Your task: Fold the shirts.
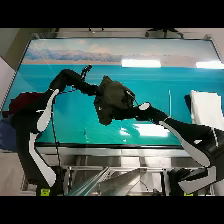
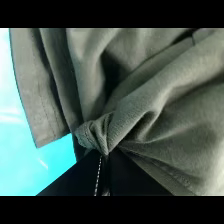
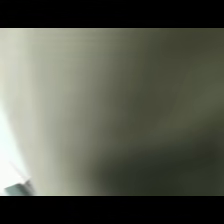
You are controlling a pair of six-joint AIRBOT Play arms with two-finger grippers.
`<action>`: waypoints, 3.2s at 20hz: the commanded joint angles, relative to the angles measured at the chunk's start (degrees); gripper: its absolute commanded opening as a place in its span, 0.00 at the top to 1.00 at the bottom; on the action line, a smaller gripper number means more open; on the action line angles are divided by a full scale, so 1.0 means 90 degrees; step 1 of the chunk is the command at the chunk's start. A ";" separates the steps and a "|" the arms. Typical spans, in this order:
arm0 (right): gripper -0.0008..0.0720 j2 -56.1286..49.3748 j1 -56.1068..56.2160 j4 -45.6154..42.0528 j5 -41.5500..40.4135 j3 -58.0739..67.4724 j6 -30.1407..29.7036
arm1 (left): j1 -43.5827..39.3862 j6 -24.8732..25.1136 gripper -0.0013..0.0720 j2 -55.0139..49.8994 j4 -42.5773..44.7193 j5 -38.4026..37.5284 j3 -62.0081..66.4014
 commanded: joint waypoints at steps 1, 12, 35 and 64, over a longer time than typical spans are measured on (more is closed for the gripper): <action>0.96 0.0289 -0.0090 0.0019 0.0578 0.0163 -0.0335 | 0.0175 0.0017 0.96 0.0306 -0.0032 0.0435 0.0012; 0.96 0.4903 -0.1705 -0.0605 0.2987 0.2715 0.0464 | 0.0182 0.0075 0.96 0.6205 -0.1450 -0.0673 0.0012; 0.88 -0.0559 -0.1693 -0.2800 0.2193 0.3529 0.1124 | 0.0663 -0.0546 0.96 0.1353 -0.0301 -0.0177 0.0012; 0.36 0.3293 -0.4828 -0.4857 0.3344 -0.2812 0.2125 | 0.0347 -0.0253 0.02 -0.0209 0.0435 0.0289 0.0622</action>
